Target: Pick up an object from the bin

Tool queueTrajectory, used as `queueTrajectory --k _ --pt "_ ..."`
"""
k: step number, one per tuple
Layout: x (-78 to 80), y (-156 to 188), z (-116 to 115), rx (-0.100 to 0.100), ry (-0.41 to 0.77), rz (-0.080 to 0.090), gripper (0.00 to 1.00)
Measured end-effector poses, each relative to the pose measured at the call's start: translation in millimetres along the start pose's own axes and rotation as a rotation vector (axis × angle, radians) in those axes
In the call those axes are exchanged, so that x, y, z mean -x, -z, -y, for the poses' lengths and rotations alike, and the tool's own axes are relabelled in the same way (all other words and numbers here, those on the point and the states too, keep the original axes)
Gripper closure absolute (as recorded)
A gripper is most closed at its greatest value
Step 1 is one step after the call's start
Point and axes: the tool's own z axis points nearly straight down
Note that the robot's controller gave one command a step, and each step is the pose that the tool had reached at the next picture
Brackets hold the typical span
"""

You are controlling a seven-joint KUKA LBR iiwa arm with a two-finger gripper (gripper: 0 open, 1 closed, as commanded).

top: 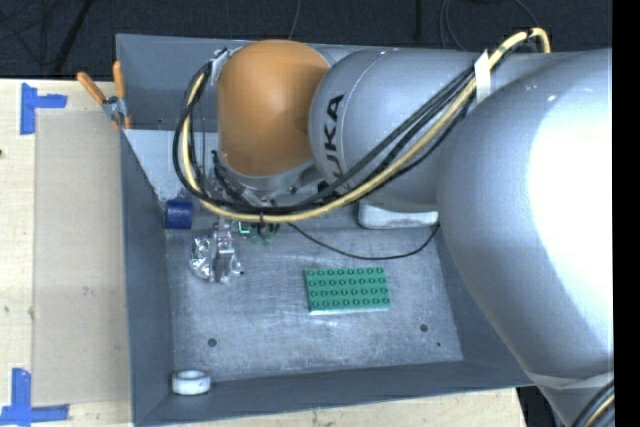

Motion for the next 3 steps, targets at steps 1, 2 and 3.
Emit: queueTrajectory --k 1,2,3 --pt "18.3 -73.7 28.3 0.007 -0.137 0.013 0.00" --pt "20.6 -70.1 28.7 0.007 -0.138 0.021 1.00" --pt "19.7 71.6 -16.2 0.008 -0.149 0.018 1.00"
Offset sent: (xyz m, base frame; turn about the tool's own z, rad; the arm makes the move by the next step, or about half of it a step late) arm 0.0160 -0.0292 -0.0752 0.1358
